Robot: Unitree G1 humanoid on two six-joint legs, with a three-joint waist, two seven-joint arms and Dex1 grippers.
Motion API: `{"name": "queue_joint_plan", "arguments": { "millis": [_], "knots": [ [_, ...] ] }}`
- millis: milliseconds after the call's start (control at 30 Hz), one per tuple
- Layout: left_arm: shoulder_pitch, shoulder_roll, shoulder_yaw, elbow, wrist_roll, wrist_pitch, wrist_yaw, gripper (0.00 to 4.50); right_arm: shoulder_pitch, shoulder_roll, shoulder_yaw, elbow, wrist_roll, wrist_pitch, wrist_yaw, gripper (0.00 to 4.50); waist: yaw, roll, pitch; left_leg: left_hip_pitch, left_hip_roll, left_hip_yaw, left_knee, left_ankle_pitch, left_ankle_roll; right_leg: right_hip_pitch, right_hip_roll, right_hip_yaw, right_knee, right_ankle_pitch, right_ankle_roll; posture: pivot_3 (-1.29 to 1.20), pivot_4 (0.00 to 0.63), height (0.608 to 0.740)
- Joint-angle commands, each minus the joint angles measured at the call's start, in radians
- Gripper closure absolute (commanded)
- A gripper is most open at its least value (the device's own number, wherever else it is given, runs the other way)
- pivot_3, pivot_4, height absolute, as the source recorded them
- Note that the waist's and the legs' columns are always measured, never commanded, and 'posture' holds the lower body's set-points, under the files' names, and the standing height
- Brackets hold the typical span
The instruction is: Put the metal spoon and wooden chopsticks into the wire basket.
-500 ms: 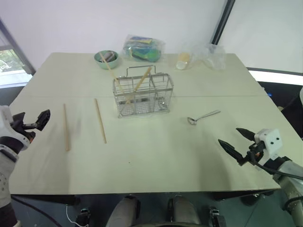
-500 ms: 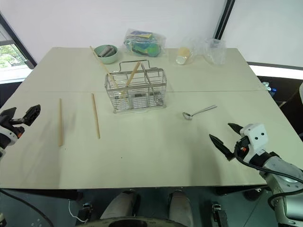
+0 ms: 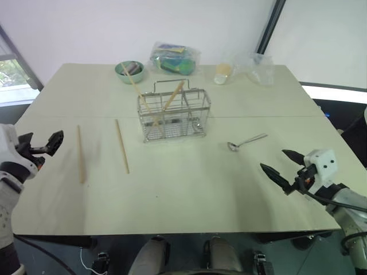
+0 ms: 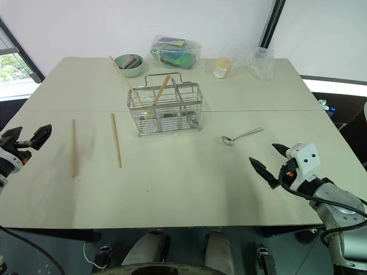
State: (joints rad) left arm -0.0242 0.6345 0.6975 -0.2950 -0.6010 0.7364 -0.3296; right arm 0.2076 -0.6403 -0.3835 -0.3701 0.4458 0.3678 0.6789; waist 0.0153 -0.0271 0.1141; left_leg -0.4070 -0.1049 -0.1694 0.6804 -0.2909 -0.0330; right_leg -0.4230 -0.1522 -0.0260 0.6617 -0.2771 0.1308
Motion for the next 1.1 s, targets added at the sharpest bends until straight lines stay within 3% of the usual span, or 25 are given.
{"name": "queue_joint_plan", "arguments": {
  "millis": [33,233,467,567,767,967,1100],
  "knots": [
    [-0.029,0.028,0.006,-0.017,-0.006,-0.019,-0.008,0.08,-0.038,-0.023,-0.004,-0.027,0.0,-0.002,0.0,0.0,0.0,0.0,0.0,0.0,0.0,0.0,0.0,0.0,0.0,0.0,0.0,0.0,0.0,0.0,0.0,0.0,0.15,0.643],
    [-0.047,0.038,-0.011,-0.055,-0.037,-0.007,-0.034,0.08,-0.137,-0.068,0.005,0.019,-0.011,-0.012,0.02,0.0,-0.001,0.0,0.0,0.0,0.0,0.0,0.0,0.0,0.0,-0.001,0.0,0.0,0.0,0.0,0.0,0.0,0.15,0.643],
    [-0.184,0.187,-0.128,-0.06,-0.156,0.083,-0.21,0.08,-0.309,-0.166,0.098,0.129,-0.095,-0.145,0.14,0.0,0.001,0.0,0.001,0.0,0.0,0.0,0.001,0.0,0.001,-0.002,0.001,-0.001,0.0,0.0,0.0,0.0,0.15,0.643],
    [-0.242,0.278,-0.237,-0.13,-0.261,0.139,-0.382,0.08,-0.463,-0.231,0.204,0.292,-0.159,-0.276,0.29,0.0,-0.005,0.001,0.002,0.0,0.0,0.002,0.001,0.0,0.0,-0.001,0.001,-0.001,0.0,0.0,0.0,0.0,0.15,0.643],
    [-0.305,0.363,-0.396,-0.22,-0.343,0.17,-0.572,0.08,-0.748,-0.275,0.394,0.608,-0.247,-0.444,0.574,0.0,-0.023,0.003,0.003,-0.001,0.0,0.003,-0.002,0.001,0.002,-0.001,0.0,-0.001,0.0,0.001,0.001,0.0,0.15,0.643],
    [-0.43,0.334,-0.543,-0.181,-0.318,0.161,-0.617,0.08,-1.063,-0.2,0.561,1.013,-0.375,-0.582,0.774,0.0,-0.029,0.003,0.007,0.0,0.0,0.003,-0.003,0.001,0.002,0.0,0.001,-0.001,-0.001,0.001,0.0,0.0,0.15,0.643],
    [-0.473,0.305,-0.6,-0.172,-0.288,0.146,-0.624,0.08,-1.245,-0.126,0.658,1.324,-0.52,-0.715,0.776,0.0,-0.034,0.001,0.006,0.0,0.0,0.003,-0.003,0.002,0.002,0.0,0.001,-0.001,-0.001,0.001,0.0,0.0,0.15,0.643]
  ]
}}
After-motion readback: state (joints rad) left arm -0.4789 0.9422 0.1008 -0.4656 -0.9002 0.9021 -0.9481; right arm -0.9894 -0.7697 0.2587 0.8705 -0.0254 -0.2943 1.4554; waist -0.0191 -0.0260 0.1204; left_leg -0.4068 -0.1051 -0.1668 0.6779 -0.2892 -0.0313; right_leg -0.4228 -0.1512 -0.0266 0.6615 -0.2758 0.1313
